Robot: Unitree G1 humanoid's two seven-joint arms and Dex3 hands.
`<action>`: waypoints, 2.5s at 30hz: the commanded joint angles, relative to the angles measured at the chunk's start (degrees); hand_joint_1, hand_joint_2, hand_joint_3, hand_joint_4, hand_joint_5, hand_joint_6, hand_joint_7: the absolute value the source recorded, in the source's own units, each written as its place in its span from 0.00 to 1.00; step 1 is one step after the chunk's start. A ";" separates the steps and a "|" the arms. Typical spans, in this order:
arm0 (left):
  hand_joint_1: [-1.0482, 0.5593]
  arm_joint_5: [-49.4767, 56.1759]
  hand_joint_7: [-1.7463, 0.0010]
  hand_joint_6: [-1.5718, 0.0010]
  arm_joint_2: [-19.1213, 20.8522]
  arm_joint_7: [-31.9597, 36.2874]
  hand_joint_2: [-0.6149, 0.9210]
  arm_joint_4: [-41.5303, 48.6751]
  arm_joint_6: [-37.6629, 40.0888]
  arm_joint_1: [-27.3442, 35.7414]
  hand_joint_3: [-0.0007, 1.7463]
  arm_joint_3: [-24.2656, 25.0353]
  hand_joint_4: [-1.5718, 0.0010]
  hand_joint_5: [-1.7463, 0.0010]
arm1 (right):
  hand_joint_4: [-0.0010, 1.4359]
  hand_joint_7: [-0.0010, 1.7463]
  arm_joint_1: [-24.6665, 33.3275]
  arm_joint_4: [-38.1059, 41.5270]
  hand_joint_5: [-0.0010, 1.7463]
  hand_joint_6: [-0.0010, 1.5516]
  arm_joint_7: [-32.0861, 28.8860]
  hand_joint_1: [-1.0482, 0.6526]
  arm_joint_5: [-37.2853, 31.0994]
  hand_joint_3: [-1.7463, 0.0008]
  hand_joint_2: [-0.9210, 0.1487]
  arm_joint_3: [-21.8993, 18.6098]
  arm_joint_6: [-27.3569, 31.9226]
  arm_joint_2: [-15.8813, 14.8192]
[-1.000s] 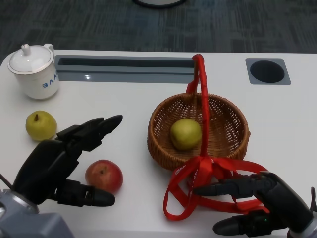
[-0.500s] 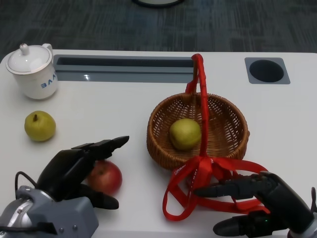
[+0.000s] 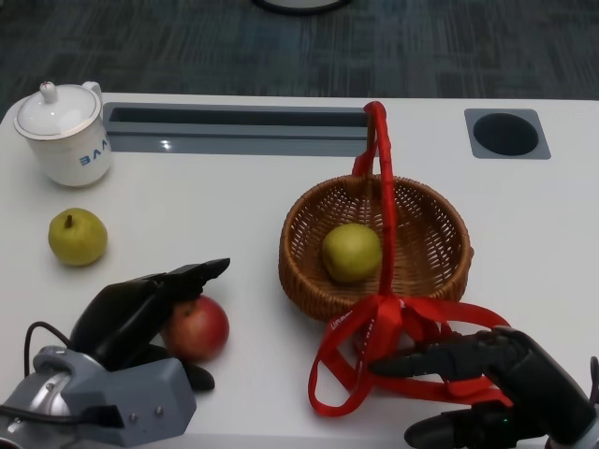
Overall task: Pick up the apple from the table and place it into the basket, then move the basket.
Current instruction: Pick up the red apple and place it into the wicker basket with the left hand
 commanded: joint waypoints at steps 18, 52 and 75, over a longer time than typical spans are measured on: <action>0.57 -14.09 0.98 0.27 -3.19 -5.87 0.91 0.77 -7.65 2.26 0.01 5.79 0.17 0.97 | 0.69 0.00 0.22 -0.23 0.00 0.60 0.09 0.37 1.01 0.99 0.08 -0.15 0.06 -0.97; 0.59 -24.00 0.99 0.25 -2.47 -17.94 0.89 -43.64 -5.42 9.20 0.00 12.17 0.17 0.99 | 0.68 0.00 -1.31 1.13 0.00 0.60 0.59 0.36 0.78 1.00 0.06 -0.16 0.27 -0.54; 0.57 -20.82 1.00 0.25 -9.69 -20.53 0.89 -30.72 -3.57 -3.99 0.00 8.89 0.18 1.00 | 0.69 0.00 0.05 0.58 0.00 0.61 -0.34 0.37 0.11 1.00 0.06 -0.44 -0.74 -0.23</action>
